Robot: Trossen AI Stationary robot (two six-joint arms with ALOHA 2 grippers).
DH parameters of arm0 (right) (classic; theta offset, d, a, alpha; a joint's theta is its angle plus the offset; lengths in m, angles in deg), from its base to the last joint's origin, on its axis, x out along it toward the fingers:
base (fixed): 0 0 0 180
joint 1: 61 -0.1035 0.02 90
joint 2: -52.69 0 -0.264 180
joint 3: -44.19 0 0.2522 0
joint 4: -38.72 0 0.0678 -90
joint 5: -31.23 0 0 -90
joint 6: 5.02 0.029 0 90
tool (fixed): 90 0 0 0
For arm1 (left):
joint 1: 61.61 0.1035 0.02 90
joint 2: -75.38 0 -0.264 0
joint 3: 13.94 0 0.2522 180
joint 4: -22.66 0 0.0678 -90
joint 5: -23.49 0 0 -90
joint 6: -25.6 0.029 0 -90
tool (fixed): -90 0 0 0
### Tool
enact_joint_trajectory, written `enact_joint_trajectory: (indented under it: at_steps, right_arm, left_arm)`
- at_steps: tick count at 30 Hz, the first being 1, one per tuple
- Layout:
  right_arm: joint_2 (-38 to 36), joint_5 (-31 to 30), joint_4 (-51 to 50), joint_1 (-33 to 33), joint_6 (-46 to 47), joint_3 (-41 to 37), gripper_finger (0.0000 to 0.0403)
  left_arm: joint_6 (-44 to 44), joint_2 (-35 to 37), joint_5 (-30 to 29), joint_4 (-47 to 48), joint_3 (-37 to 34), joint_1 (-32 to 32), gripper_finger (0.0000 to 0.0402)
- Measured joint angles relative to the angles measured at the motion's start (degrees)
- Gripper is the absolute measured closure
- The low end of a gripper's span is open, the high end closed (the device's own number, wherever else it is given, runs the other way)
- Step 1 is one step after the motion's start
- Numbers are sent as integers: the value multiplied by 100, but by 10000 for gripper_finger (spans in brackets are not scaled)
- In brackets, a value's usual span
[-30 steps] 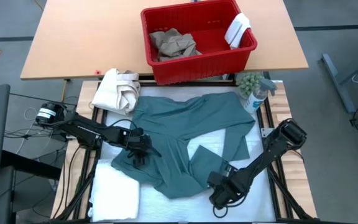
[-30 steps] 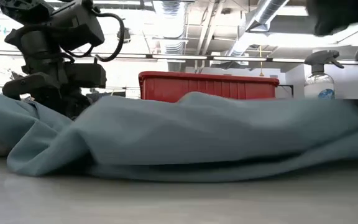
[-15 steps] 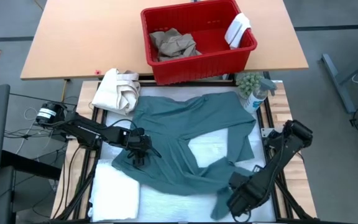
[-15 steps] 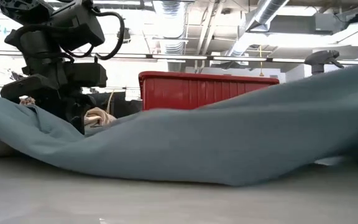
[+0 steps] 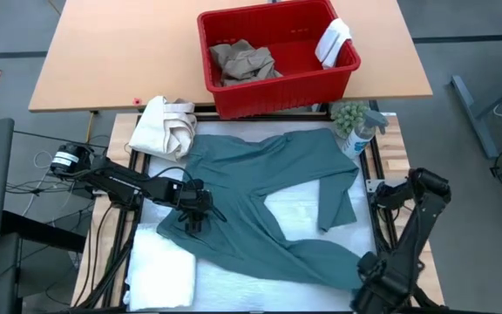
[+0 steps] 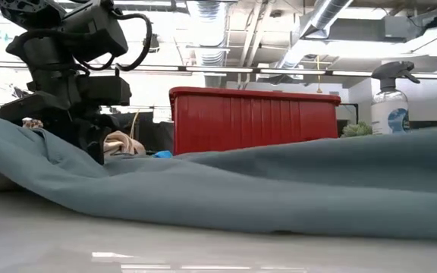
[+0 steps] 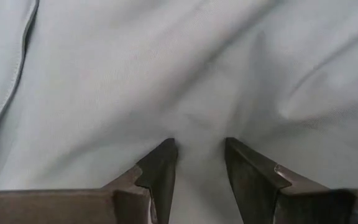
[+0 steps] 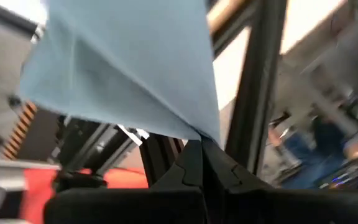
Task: Fold Laundry from Bin
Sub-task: Fold the blue pants
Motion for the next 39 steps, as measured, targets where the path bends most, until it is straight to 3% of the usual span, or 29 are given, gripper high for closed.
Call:
enact_joint_trajectory:
  at_steps: [2, 6, 10, 13, 18, 26, 30, 34, 39]
  right_arm:
    - [-141, -98, -2, -125, 683, 0, 386]
    - [-443, -1065, -10, -281, 1533, 0, 381]
    - [-610, -2241, -7, -238, 1652, 0, 370]
    - [-637, -2719, -7, -131, 1326, 0, 365]
    - [-602, -2689, 5, -4, 702, -30, 345]
    - [-597, -1484, -9, -28, 813, -512, 280]
    - [-589, -1805, -4, -114, 827, -610, 251]
    - [-600, -2058, -4, -114, 849, -612, 241]
    - [-600, -2220, -3, -114, 860, -612, 242]
  left_arm:
    - [81, -2, 131, 31, 0, 2, 269]
    - [284, 60, 453, 92, 0, 7, 269]
    - [406, 326, 588, 454, 122, 19, 269]
    - [494, 643, 682, 956, 271, 22, 269]
    - [441, 1302, 1064, 2123, 408, 22, 269]
    - [-392, 2809, 1243, 2214, 474, -19, 269]
    - [-771, 3230, 1557, 2420, 757, -203, 269]
    - [-860, 3192, 1036, 3224, 1132, -747, 269]
    - [-1052, 2897, 848, 3278, 1189, -1542, 269]
